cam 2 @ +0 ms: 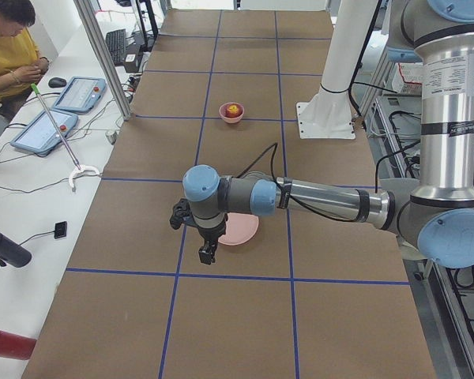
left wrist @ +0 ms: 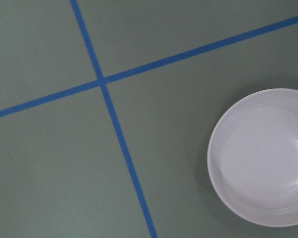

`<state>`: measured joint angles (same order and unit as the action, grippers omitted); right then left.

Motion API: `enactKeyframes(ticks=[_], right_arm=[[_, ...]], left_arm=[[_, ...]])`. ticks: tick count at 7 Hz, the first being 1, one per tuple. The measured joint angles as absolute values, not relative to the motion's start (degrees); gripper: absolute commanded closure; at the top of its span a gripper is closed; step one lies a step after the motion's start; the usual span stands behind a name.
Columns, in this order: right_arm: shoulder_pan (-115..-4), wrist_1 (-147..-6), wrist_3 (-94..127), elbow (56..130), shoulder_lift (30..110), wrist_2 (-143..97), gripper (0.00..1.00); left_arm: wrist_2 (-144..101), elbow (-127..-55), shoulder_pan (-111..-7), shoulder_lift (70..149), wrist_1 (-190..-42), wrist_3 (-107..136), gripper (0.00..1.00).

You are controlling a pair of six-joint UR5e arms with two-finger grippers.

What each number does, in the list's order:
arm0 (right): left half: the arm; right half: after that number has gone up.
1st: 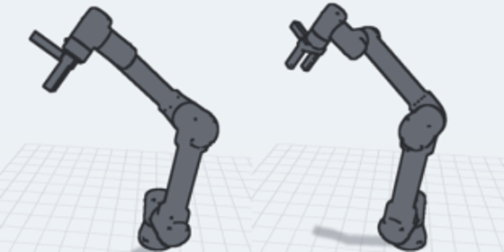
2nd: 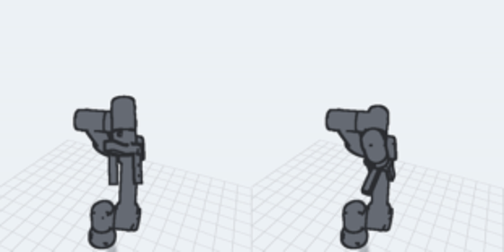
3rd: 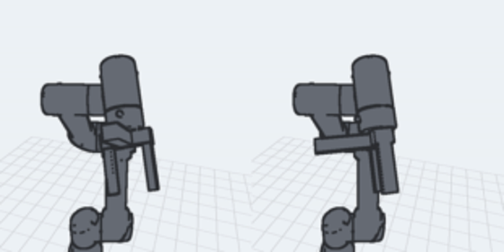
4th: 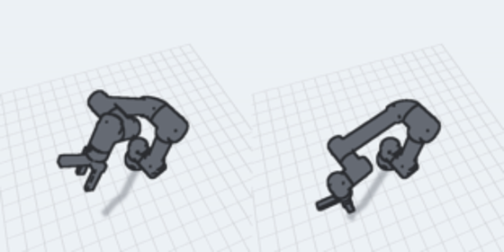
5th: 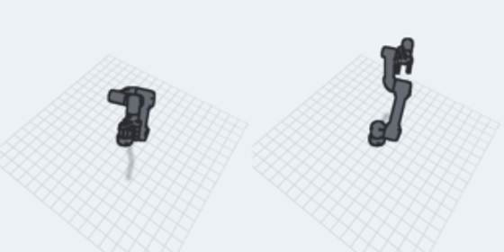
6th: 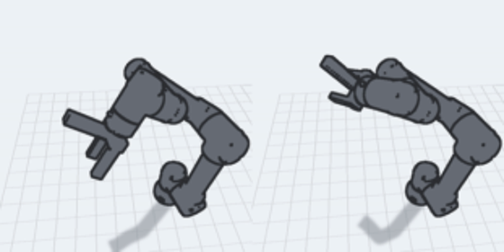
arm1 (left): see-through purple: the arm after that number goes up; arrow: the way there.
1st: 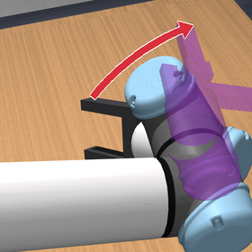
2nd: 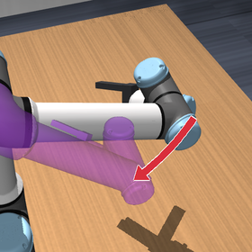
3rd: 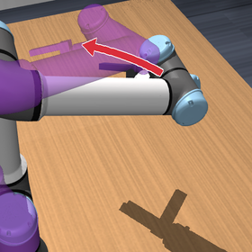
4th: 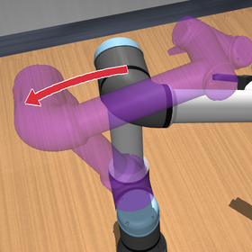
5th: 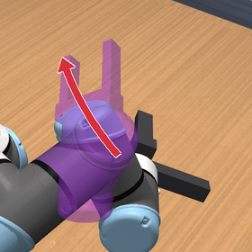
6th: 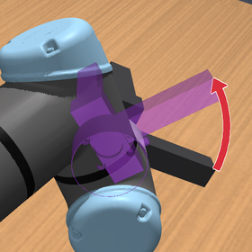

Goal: Move apple from plate to bowl

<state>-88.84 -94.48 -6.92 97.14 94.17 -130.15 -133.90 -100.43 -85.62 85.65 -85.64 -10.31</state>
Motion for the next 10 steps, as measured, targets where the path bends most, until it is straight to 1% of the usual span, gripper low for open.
enactKeyframes(ticks=[3,10], right_arm=[[-88.8,-94.5,-6.9,97.4,94.2,-130.3,0.00],[-88.9,-94.5,-6.8,97.9,94.4,-130.5,0.00]], left_arm=[[-134.1,-99.5,-87.8,85.0,-87.1,-10.5,0.02],[-134.0,-99.4,-88.2,85.3,-87.4,-10.5,0.02]])
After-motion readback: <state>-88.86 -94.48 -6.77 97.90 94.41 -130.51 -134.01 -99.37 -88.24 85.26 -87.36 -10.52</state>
